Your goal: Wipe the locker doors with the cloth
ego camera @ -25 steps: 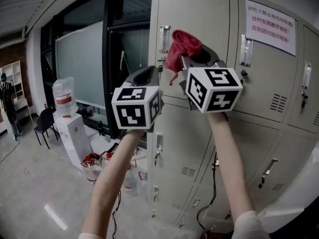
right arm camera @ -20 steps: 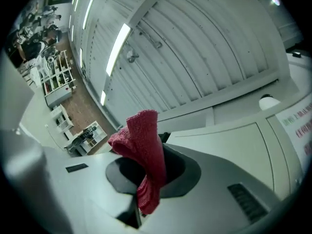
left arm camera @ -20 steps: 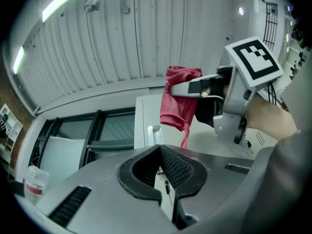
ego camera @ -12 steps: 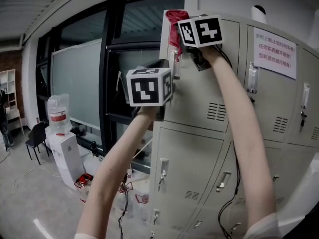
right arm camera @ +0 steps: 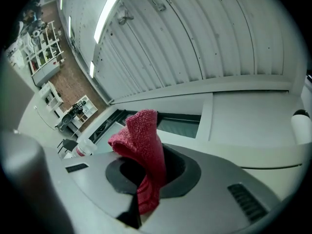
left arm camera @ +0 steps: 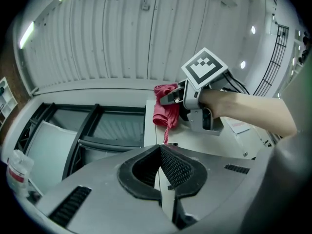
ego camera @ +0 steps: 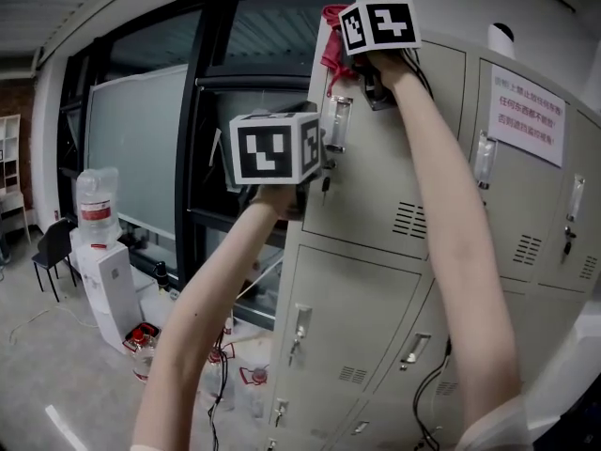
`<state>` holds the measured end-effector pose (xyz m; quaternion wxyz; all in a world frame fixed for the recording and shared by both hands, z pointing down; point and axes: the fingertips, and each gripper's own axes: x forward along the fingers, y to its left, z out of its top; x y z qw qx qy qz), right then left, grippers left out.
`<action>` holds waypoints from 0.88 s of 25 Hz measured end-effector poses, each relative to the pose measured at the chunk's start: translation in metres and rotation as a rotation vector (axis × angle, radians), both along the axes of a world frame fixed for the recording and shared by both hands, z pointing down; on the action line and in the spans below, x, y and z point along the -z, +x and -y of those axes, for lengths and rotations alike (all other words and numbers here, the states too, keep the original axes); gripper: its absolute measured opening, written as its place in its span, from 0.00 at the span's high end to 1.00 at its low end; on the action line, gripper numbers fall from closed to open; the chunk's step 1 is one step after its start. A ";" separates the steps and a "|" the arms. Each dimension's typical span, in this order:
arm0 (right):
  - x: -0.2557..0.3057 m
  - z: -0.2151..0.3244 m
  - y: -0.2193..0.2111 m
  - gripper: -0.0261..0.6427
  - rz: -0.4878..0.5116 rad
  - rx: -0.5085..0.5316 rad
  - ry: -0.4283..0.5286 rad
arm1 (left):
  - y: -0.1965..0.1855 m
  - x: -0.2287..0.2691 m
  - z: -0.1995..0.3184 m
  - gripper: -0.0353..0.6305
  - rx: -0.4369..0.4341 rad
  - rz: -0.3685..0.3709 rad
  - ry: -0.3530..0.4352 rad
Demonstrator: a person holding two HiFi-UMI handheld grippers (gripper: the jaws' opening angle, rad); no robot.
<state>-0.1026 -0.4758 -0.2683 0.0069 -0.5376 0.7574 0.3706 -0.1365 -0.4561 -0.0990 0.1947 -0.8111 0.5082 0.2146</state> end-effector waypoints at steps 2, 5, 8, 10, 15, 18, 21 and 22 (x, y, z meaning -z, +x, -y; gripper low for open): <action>0.001 0.002 0.000 0.92 -0.004 -0.029 -0.008 | -0.006 -0.001 -0.001 0.92 0.004 -0.001 0.003; 0.003 0.005 0.001 0.92 -0.004 -0.064 -0.017 | -0.013 -0.001 -0.001 0.92 0.008 -0.009 0.000; 0.001 0.011 0.002 0.92 -0.006 -0.087 -0.025 | -0.016 0.000 0.002 0.92 0.001 -0.025 -0.008; 0.000 0.015 0.002 0.92 -0.012 -0.106 -0.024 | -0.016 0.000 0.002 0.92 0.003 -0.025 -0.008; 0.001 0.017 0.000 0.92 -0.037 -0.150 -0.016 | -0.012 0.004 0.001 0.92 -0.008 -0.021 0.004; -0.001 0.017 0.005 0.92 -0.042 -0.182 -0.020 | -0.012 0.002 -0.003 0.92 -0.022 -0.022 0.009; 0.001 0.012 0.016 0.92 -0.029 -0.193 -0.009 | -0.016 0.000 -0.004 0.92 -0.032 -0.040 0.011; 0.001 0.009 0.023 0.92 -0.018 -0.192 -0.007 | -0.015 -0.001 -0.004 0.92 -0.039 -0.048 0.006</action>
